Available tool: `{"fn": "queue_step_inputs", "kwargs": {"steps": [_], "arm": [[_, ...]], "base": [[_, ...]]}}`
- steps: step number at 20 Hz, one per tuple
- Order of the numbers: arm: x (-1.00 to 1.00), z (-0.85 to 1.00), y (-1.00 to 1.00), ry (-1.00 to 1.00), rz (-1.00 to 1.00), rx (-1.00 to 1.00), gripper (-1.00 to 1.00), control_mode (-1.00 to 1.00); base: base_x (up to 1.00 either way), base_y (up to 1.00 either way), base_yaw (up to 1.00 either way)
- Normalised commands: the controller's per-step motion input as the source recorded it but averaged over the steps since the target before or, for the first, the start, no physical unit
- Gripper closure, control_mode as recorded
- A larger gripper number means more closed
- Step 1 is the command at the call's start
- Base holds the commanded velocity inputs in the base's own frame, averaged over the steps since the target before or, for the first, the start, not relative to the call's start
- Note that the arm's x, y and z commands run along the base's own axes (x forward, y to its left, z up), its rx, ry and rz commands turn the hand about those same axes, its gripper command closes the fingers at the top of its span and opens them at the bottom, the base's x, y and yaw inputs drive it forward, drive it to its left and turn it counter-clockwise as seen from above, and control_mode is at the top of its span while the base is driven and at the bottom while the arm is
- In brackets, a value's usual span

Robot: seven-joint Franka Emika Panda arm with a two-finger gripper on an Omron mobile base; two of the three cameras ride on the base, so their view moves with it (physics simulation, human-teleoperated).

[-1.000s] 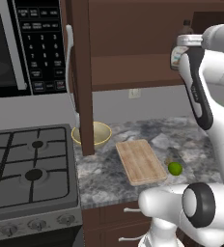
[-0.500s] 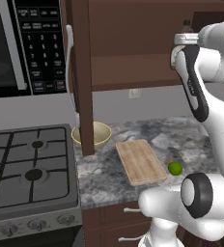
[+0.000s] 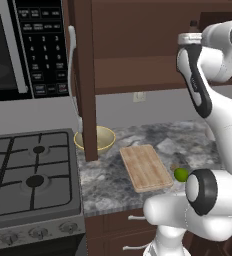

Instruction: Open the cabinet. Place the bowl and condiment on the counter. Then place the lime and garlic on the cutting board.

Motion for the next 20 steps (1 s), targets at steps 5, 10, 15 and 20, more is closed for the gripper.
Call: {"fn": "queue_step_inputs", "kwargs": {"steps": [5, 10, 15, 20], "arm": [[0.25, 0.00, -0.05, 0.00, 0.01, 0.00, -1.00, -1.00], [0.24, 0.00, -0.06, 0.00, 0.01, 0.00, -1.00, -1.00], [0.24, 0.00, -0.07, -0.01, 0.01, 0.00, -1.00, -1.00], [0.24, 0.00, -0.06, -0.01, 0.00, 0.00, -1.00, -1.00]], "base": [[0.00, 0.00, 0.00], [0.00, 0.00, 0.00], [0.00, 0.00, 0.00], [0.00, 0.00, 0.00]]}}
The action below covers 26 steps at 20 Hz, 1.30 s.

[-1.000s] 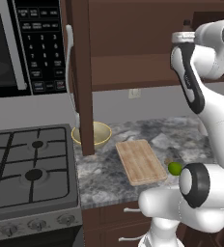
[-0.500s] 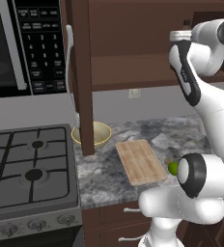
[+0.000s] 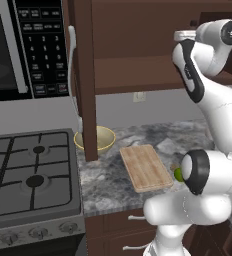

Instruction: Open the cabinet. Place the bowl and condiment on the counter. Then place the lime and garlic on the cutting board.

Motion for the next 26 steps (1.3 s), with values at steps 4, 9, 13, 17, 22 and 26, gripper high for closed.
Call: {"fn": "queue_step_inputs", "kwargs": {"steps": [4, 9, 13, 17, 22, 26], "arm": [[0.25, 0.00, -0.06, 0.00, 0.00, 0.00, -1.00, -1.00], [0.27, 0.00, -0.06, 0.00, 0.00, 0.00, -1.00, -1.00], [0.24, 0.00, -0.06, 0.00, 0.00, 0.00, -1.00, -1.00], [0.17, 0.00, -0.04, 0.00, 0.00, 0.00, -1.00, -1.00], [0.14, 0.00, -0.03, 0.00, 0.00, 0.00, 1.00, -1.00], [0.11, 0.00, -0.05, -0.01, 0.00, 0.00, 1.00, -1.00]], "base": [[0.00, 0.00, 0.00], [0.00, 0.00, 0.00], [0.00, 0.00, 0.00], [0.00, 0.00, 0.00], [0.00, 0.00, 0.00], [0.00, 0.00, 0.00]]}}
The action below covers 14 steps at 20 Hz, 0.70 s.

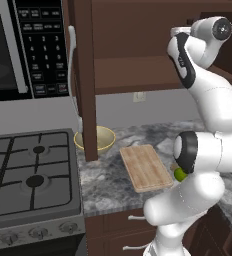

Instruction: Open the cabinet. Place the bowl and condiment on the counter. Then place the lime and garlic on the cutting board.

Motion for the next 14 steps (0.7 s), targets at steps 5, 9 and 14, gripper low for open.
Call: {"fn": "queue_step_inputs", "kwargs": {"steps": [5, 9, 14], "arm": [[0.06, 0.00, -0.06, -0.02, 0.00, 0.00, 1.00, -1.00], [-0.29, 0.02, 0.03, -0.06, 0.00, 0.00, 1.00, -1.00], [-0.54, 0.06, 0.11, -0.09, 0.00, 0.00, 1.00, -1.00]], "base": [[0.00, 0.00, 0.00], [0.00, 0.00, 0.00], [0.00, 0.00, 0.00]]}}
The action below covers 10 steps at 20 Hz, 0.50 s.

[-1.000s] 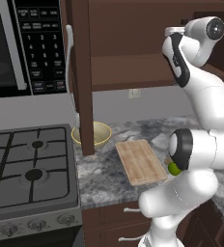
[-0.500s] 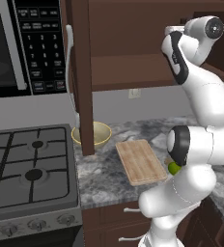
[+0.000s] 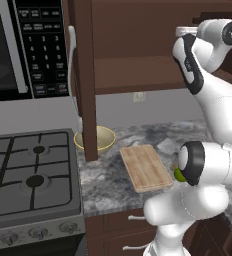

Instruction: Open the cabinet. Place the bowl and condiment on the counter. Then place the lime and garlic on the cutting board.

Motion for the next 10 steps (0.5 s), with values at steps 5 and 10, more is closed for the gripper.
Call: {"fn": "queue_step_inputs", "kwargs": {"steps": [5, 10], "arm": [[-0.57, 0.11, 0.15, -0.08, 0.00, 0.00, 1.00, -1.00], [-0.54, 0.32, 0.08, -0.01, 0.00, 0.00, 1.00, -1.00]], "base": [[0.00, 0.00, 0.00], [0.00, 0.00, 0.00]]}}
